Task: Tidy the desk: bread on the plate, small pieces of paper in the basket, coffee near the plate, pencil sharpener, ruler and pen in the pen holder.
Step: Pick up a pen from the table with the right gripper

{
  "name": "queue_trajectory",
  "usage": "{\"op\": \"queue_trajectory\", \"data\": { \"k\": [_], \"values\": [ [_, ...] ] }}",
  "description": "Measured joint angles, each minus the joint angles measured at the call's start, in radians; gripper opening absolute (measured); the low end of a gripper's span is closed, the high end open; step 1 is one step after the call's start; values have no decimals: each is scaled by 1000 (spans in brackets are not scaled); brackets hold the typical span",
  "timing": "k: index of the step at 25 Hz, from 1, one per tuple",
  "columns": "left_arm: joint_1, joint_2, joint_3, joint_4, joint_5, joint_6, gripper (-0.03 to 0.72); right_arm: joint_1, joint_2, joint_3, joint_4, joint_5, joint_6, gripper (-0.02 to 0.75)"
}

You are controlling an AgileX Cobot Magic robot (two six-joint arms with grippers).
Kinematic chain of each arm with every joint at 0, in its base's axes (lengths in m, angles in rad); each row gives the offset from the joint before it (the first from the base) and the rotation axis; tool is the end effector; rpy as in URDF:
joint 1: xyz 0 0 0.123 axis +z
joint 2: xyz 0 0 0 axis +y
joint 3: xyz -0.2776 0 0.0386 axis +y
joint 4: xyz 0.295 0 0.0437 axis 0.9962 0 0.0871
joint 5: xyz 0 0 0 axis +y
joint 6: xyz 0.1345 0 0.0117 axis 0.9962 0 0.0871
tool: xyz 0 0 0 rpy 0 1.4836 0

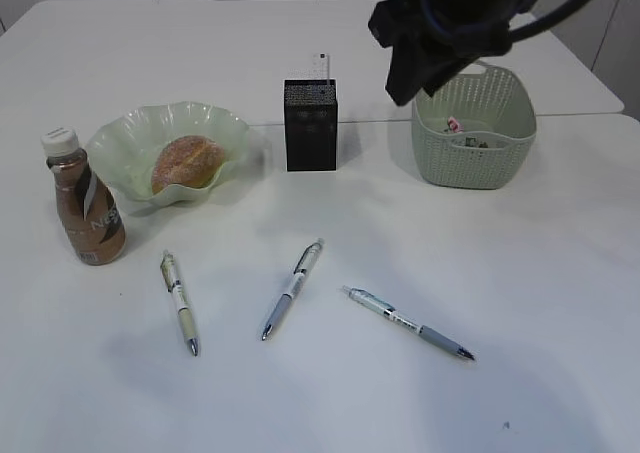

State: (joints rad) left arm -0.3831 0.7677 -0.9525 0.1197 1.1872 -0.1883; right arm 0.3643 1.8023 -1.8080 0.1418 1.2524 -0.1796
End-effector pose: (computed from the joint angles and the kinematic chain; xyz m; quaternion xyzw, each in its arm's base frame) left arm 0.1828 -0.0575 0.3345 0.0952 0.9403 -0.0333 0.3252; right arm 0.4138 0.1772 0.3072 -0.2546 0.9427 0.0889 0.1963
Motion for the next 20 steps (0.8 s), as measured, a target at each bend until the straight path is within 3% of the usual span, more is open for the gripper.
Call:
{"op": "queue_trajectory", "data": {
  "k": [6, 12, 20],
  "values": [
    [0, 50, 42, -15, 0, 0, 374, 19, -63, 133, 0, 0, -7, 305],
    [0, 116, 64, -18, -14, 6, 374, 68, -70, 270, -8, -5, -118, 421],
    [0, 154, 64, -20, -28, 10, 374, 76, -5, 288, -4, -12, -174, 438]
  ]
}}
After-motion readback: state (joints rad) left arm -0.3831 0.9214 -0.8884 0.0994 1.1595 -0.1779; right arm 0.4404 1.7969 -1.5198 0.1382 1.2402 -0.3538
